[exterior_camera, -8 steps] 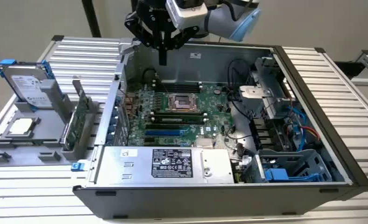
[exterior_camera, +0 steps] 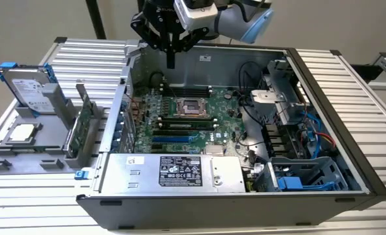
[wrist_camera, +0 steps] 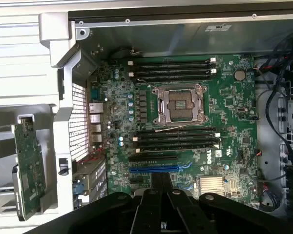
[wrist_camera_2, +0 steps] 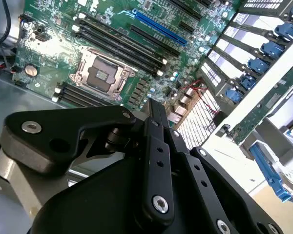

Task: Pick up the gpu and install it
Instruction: 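Reach for the gpu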

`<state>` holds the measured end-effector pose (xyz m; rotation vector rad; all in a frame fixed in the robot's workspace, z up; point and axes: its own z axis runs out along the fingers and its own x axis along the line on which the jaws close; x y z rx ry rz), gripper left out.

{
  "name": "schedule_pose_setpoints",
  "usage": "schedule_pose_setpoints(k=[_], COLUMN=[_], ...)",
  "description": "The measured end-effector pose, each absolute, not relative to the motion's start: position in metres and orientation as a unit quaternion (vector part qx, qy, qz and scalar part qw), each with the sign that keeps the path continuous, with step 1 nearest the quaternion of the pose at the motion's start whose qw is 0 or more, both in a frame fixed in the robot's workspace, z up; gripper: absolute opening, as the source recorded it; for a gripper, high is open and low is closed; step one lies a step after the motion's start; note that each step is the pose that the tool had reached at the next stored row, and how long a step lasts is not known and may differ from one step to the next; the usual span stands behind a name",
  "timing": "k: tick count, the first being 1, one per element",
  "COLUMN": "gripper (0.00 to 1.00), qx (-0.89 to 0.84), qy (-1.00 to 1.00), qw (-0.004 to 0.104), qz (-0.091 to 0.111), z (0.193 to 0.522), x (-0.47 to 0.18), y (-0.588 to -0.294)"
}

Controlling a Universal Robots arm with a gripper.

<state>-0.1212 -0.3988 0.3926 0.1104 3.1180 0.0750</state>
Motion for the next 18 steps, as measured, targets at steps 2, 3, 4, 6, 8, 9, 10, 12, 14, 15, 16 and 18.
schedule_pose_setpoints(k=[2, 3, 4, 6, 8, 9, 10, 12, 14, 15, 16, 18], gripper=[0.0, 0.0, 0.0, 0.0, 0.0, 0.0, 0.0, 0.0, 0.0, 0.0, 0.0, 0.0], qx=[0.035, 0.035, 0.035, 0.035, 0.035, 0.035, 0.035, 0.035, 0.035, 0.035, 0.035, 0.035], qy=[0.999, 0.999, 0.999, 0.999, 0.999, 0.999, 0.999, 0.999, 0.999, 0.999, 0.999, 0.999], qw=[0.011, 0.011, 0.011, 0.011, 0.011, 0.011, 0.011, 0.011, 0.011, 0.011, 0.011, 0.011], qz=[0.024, 0.024, 0.024, 0.024, 0.024, 0.024, 0.024, 0.024, 0.024, 0.024, 0.024, 0.024], z=[0.393, 0.393, 0.393, 0.393, 0.393, 0.393, 0.393, 0.393, 0.393, 0.393, 0.393, 0.393], x=[-0.121, -0.122, -0.122, -0.124, -0.126, -0.128, -0.129, -0.131, -0.133, -0.134, -0.135, -0.137], y=[-0.399, -0.399, -0.399, -0.399, -0.399, -0.399, -0.4, -0.4, -0.401, -0.402, -0.402, -0.404])
